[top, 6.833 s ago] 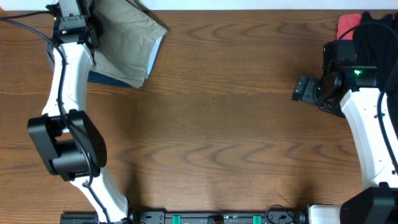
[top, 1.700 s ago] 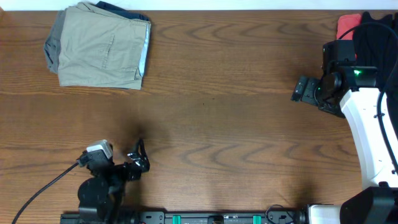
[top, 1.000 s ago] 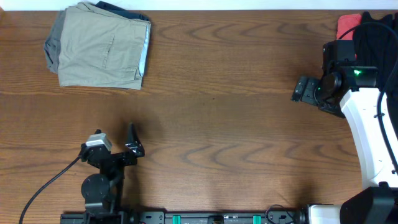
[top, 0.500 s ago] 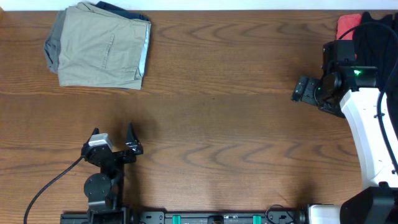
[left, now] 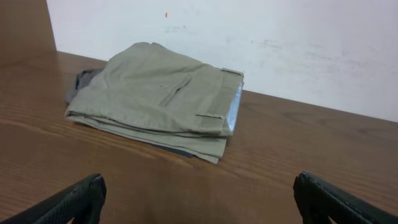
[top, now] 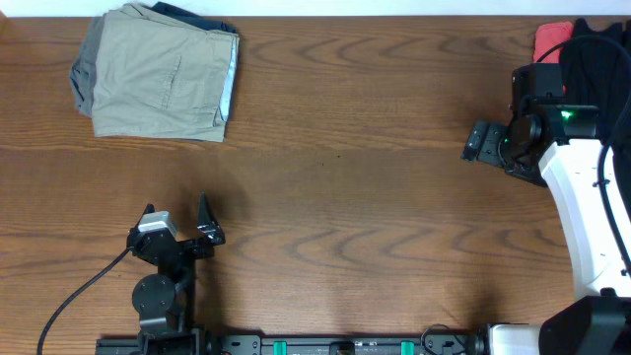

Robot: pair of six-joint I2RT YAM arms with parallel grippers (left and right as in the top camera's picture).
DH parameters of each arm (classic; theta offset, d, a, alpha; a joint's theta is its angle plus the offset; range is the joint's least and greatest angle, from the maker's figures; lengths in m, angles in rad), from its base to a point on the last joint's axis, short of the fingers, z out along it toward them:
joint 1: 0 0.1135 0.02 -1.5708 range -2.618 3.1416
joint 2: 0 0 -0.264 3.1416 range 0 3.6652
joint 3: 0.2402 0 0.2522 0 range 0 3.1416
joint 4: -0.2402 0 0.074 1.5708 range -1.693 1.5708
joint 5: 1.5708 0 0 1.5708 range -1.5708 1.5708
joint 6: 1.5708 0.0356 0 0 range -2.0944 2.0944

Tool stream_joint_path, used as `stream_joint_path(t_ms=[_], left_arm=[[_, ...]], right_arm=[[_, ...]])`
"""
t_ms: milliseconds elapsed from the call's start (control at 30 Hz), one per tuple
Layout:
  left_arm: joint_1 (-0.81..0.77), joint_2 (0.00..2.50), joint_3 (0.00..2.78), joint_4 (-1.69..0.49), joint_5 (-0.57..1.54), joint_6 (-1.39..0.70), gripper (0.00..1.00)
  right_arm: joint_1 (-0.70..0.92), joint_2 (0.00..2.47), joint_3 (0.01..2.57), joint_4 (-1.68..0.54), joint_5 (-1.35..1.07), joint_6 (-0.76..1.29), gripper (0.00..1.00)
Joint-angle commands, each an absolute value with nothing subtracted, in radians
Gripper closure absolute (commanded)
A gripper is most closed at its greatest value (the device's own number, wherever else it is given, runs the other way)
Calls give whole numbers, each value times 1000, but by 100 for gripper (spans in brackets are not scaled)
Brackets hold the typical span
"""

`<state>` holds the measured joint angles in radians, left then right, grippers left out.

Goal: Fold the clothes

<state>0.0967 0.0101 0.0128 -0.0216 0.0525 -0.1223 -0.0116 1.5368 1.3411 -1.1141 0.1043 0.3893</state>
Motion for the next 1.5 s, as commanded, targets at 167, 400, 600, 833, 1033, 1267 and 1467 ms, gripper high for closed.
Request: stream_joint_path(t_ms=[167,400,600,833,1033,1267,1467], left_arm=[[102,4,4,-69,34,-105,2],[102,4,4,-69,34,-105,2],[102,4,4,-69,34,-105,2],[102,4,4,-69,34,-105,2],[102,4,4,-69,34,-105,2],[102,4,4,-69,34,-105,2],[102,4,4,-69,34,-105,3]], right_arm=[[-14,1530,1345,-1115,107,381,1],[-14,1530,1345,-1115,107,380,1],[-14,1530,1345,-1115,107,381,1],[-14,1530,1345,-1115,107,381,1],[-12,1530,1344,-1115,107,381,0],[-12,1493,1344,-1115,107,380,1],[-12,1412,1344,-1115,107,381,1]])
